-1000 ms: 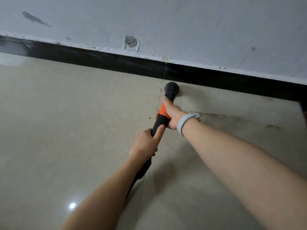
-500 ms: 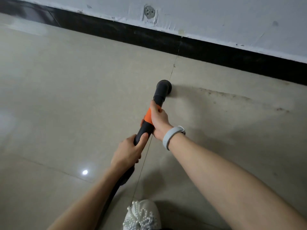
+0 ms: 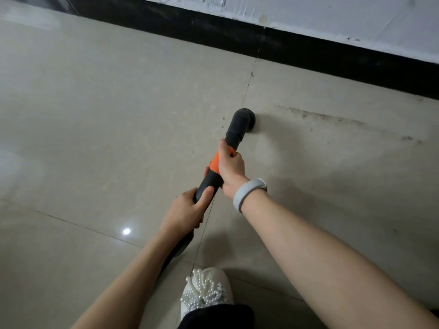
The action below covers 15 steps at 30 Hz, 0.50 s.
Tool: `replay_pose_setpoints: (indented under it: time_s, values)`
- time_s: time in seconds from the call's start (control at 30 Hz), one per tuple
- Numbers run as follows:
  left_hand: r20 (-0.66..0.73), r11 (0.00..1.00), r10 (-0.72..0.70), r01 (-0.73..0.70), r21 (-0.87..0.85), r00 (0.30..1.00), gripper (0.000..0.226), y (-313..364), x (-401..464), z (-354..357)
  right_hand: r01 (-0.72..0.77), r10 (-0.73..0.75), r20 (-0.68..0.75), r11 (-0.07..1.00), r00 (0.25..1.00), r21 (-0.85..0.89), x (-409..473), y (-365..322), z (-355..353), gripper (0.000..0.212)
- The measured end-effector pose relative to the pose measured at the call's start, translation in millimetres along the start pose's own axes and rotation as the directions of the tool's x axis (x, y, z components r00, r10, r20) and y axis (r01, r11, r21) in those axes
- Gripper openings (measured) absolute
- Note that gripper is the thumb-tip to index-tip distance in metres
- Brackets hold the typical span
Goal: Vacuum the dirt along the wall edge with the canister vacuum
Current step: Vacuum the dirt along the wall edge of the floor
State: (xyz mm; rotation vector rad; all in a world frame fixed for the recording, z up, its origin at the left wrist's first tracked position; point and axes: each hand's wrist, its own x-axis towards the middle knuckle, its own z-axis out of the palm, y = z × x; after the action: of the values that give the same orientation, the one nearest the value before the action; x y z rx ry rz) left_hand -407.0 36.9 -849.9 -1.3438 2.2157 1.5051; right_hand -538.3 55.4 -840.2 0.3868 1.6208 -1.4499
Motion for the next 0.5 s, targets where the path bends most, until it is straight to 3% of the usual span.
replay_pose_setpoints:
  time_s: [0.2,0.5]
  values:
    - [-0.015,0.998,0.061,-0.061,0.024,0.998,0.048,32.8,20.7,12.8,-0.041,0.040,0.010,0.999,0.999,0.033,19.9,-37.0,-20.6,0.034]
    - [-0.174,0.995,-0.085,0.073,-0.071,0.981,0.057,-33.2,-34.8,-3.5,-0.020,0.025,0.219,1.000,0.975,-0.022,-18.1,30.2,25.6,0.030]
